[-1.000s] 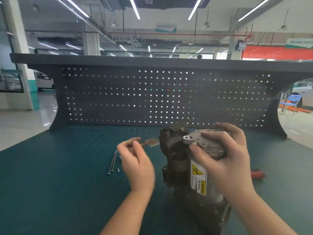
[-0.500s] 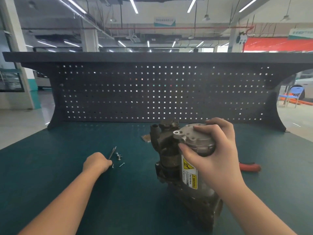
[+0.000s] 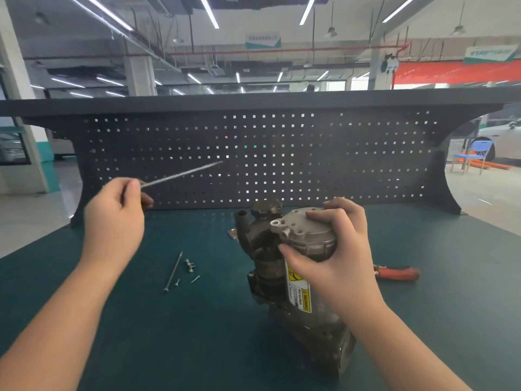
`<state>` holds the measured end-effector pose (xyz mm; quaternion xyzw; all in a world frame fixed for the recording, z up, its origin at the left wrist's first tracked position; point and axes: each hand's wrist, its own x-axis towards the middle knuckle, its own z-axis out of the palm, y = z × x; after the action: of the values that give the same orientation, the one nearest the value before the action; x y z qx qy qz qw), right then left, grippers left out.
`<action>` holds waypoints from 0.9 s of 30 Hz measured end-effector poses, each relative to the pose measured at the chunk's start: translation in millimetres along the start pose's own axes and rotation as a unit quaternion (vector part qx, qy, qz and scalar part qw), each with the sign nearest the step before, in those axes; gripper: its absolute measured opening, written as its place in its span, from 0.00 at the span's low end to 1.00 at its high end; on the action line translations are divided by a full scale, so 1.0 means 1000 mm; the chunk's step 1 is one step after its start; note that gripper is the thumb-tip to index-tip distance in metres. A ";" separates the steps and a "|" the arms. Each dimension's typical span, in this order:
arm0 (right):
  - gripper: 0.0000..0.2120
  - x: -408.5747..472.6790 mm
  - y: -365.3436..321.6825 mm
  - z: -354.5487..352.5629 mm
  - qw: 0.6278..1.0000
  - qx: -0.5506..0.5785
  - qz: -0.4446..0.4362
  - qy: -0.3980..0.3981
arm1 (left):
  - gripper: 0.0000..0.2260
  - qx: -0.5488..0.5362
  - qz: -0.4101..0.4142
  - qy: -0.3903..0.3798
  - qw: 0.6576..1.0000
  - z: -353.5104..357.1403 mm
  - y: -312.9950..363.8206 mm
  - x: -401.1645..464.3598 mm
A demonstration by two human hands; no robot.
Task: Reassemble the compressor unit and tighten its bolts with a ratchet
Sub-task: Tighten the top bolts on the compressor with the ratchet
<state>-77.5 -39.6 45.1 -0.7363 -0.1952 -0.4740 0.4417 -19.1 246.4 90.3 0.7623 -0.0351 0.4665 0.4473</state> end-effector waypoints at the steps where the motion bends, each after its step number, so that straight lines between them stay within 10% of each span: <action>1: 0.23 0.000 0.000 -0.001 1.000 0.000 0.002 -0.007 | 0.11 -0.038 0.032 -0.012 0.999 -0.010 0.022 0.001; 8: 0.22 0.000 -0.001 -0.002 1.000 0.013 0.021 -0.019 | 0.09 0.020 0.235 -0.114 0.965 -0.027 0.115 -0.002; 27: 0.23 0.000 0.001 -0.001 0.999 0.023 0.014 -0.017 | 0.08 0.125 0.321 -0.237 0.909 -0.014 0.160 0.024</action>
<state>-77.1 -40.8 44.6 -0.7369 -0.2033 -0.4503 0.4614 -90.3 169.6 214.3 0.8475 -0.3243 0.3911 0.1535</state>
